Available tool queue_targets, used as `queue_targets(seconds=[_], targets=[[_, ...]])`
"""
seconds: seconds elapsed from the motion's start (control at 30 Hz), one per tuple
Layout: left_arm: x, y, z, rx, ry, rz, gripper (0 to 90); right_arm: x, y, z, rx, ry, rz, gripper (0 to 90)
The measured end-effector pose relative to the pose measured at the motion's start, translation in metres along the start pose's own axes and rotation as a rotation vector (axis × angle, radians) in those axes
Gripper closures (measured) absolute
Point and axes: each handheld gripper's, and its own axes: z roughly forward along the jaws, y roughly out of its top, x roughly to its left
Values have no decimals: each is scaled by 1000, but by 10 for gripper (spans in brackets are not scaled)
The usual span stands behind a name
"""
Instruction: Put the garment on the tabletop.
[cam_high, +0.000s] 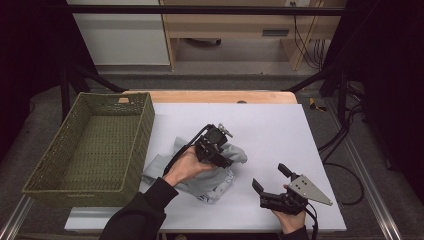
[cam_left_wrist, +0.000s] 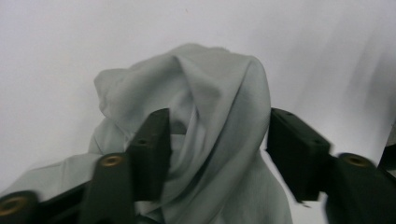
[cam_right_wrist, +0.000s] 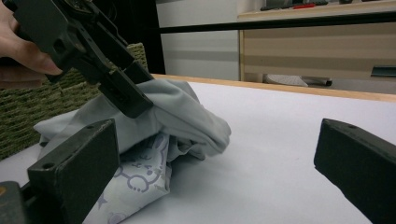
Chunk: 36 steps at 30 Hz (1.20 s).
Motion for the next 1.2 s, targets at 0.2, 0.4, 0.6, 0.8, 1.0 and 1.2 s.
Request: queue_targets(seconds=[0.2, 0.4, 0.6, 0.8, 1.0, 1.2], targets=[[-2, -2, -5, -58, 27, -10, 148, 1, 0, -1, 3, 3, 21, 4], [0, -6, -9, -100, -4, -27, 61, -1, 0, 0, -10, -5, -1, 3], [1, -17, -12, -183, -8, -33, 40, -1, 1, 0, -12, -3, 9, 3], [1, -31, -14, -292, -22, -52, 43, -1, 1, 0, -5, 0, 19, 3], [0, -47, -15, -424, -41, -86, 46, -1, 0, -1, -3, 2, 17, 3], [-1, -68, -19, -530, -53, -107, 44, -1, 1, -1, -4, -4, 26, 3]])
